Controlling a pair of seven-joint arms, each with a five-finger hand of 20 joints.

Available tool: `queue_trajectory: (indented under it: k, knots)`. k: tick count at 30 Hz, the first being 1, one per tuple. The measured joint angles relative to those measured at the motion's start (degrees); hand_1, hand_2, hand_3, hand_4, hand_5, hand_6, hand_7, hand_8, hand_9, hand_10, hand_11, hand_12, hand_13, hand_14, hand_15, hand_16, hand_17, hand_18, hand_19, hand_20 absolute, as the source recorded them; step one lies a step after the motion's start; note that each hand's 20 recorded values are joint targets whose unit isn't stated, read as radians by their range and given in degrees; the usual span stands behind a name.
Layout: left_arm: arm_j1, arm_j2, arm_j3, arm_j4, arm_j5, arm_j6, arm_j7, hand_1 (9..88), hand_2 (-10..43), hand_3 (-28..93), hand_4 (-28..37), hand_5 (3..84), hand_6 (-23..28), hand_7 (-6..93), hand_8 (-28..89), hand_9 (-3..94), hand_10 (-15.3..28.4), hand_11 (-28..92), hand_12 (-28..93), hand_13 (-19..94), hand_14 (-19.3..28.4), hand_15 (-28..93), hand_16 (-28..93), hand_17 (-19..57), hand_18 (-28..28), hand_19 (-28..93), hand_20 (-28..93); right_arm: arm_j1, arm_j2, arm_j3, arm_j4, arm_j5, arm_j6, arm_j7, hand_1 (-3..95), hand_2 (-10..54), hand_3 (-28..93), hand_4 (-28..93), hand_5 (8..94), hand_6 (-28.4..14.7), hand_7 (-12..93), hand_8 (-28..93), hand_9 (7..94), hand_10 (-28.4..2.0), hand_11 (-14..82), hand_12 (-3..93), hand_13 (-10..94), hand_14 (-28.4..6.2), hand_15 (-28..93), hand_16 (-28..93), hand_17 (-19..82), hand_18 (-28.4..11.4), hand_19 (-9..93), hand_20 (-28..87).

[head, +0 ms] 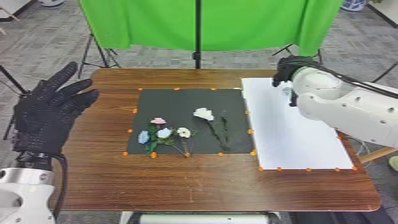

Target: Arrange flowers

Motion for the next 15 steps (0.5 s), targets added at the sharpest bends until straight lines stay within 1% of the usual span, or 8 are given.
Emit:
queue_trajectory:
  k: [3,9,15]
  knots:
    - [-0.35,-0.01,0.64,0.06,-0.01,-0.05,0.02,19.9,6.4,76,-28.3,33.4,7.8,11.5,-8,31.2,19.5,29,12,23,28.2,61,-12,-7.5,22.9,57,31,-2.86,1.29,4.28,0.64,-0.14,-2.50,0.74,26.0,-8.3,83,-28,38.1,0.1,17,-14,39.3,-15.9,9.7,13.4,51,-12.6,67,8,14,-19.6,72,26]
    - [-0.15,-0.35,0.74,0.06,-0.07,-0.05,0.71,20.0,6.5,76,-28.3,33.4,7.8,11.5,-8,31.3,19.6,29,12,23,28.3,61,-12,-7.5,22.9,57,31,-5.84,1.81,4.80,1.25,-0.12,-2.78,1.35,26.0,-8.5,83,-28,35.7,1.1,17,-14,38.4,-15.6,8.9,13.2,51,-12.4,68,8,13,-19.3,72,26]
    - [-0.17,-0.47,1.09,0.14,-0.07,-0.10,0.95,20.0,6.5,76,-28.3,33.5,7.9,11.5,-8,31.2,19.5,29,12,23,28.3,61,-12,-7.5,22.9,57,31,-7.91,1.05,5.14,1.82,-0.10,-4.79,1.19,26.0,-8.5,83,-28,33.6,1.1,17,-14,38.4,-15.7,9.0,13.3,51,-12.3,68,8,13,-19.2,72,26]
